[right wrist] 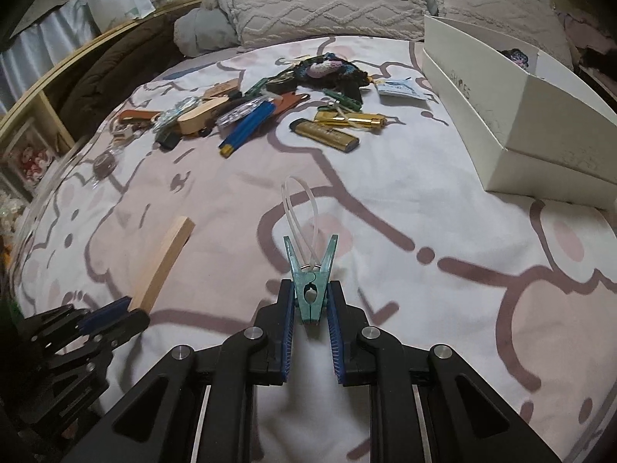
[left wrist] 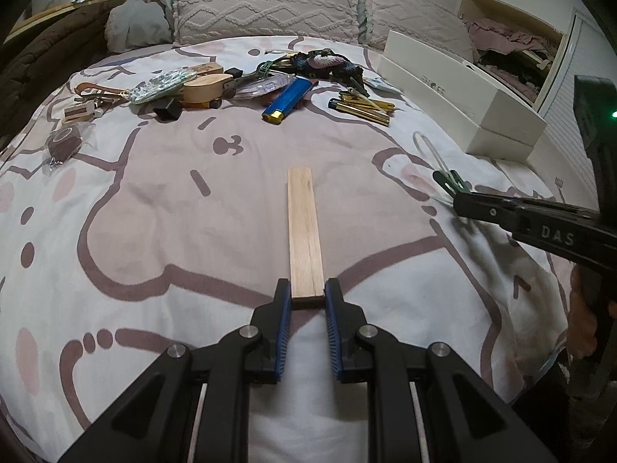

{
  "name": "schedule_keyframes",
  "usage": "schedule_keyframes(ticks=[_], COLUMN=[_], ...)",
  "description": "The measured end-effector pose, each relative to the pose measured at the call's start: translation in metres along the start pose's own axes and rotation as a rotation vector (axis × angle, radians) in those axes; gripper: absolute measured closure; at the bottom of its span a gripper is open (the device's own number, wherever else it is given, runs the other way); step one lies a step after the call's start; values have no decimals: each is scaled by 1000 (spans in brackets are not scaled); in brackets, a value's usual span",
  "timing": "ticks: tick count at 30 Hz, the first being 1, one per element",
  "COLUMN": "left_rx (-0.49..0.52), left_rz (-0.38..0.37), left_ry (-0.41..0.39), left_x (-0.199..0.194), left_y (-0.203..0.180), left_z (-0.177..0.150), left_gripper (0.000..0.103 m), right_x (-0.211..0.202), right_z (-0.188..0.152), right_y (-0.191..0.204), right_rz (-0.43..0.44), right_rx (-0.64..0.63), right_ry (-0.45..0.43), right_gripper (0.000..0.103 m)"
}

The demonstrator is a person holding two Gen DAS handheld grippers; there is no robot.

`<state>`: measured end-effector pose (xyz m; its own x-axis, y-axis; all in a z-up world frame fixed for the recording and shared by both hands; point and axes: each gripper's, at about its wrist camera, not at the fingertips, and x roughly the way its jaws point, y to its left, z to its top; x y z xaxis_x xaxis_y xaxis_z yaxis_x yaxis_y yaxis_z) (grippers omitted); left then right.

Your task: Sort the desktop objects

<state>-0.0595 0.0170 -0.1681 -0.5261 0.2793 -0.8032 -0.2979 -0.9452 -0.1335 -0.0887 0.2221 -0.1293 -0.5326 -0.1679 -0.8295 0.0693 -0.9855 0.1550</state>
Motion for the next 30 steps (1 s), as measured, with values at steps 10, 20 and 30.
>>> schedule_keyframes(ticks=[10,20,30], left_rx=[-5,-29,21], left_rz=[-27,-18,79], left_ry=[3,7,9], left_x=[-13,-15,-15], left_y=[-2,-3,-11], left_z=[-16,-18,-19], left_gripper=[85,85,75], right_x=[-5,-6,-8], right_z=[-29,-33,-36], right_y=[13,11,12], right_rz=[9,1,-19], right_rx=[-37,-14,-37], right_ry=[66,74,74], right_gripper=[85,85,83])
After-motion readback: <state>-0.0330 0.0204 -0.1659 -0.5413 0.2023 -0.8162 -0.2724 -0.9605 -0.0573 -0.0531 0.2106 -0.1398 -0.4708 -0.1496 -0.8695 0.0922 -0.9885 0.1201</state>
